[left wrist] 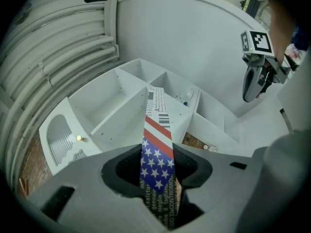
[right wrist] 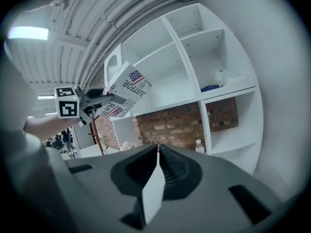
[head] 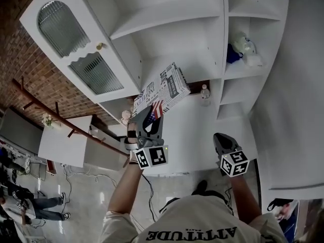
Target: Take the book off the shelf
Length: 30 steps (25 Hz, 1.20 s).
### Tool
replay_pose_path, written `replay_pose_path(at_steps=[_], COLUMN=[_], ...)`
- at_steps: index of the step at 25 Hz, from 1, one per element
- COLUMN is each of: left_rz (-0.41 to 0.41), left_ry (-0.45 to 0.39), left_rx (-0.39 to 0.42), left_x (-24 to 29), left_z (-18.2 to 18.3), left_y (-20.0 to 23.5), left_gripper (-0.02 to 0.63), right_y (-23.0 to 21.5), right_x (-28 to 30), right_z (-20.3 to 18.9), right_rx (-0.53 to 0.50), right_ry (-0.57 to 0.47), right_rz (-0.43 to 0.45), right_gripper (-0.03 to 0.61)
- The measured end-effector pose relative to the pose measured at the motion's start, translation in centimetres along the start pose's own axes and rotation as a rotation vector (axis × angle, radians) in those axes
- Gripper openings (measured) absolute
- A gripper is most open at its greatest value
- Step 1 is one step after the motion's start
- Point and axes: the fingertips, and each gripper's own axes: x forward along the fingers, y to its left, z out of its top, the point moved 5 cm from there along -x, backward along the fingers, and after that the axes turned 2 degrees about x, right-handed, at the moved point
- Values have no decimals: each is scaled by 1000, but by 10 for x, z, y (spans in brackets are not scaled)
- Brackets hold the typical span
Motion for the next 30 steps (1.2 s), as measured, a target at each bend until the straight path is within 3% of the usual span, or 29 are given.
replay_pose_path(at_steps=[18, 30], left_rz=[45, 66], left_ry=[58, 58], left_rx=[-159, -368], left_x=[-179, -266], left_z=[-20, -19], left_y=[-11, -25], left_gripper=[175, 175], right_y=[106, 128], right_x=[-107, -180], right_z=[-26, -11], right_rx=[-115, -172], right_ry=[24, -54], right_rz=[10, -45], right_gripper=[32, 32])
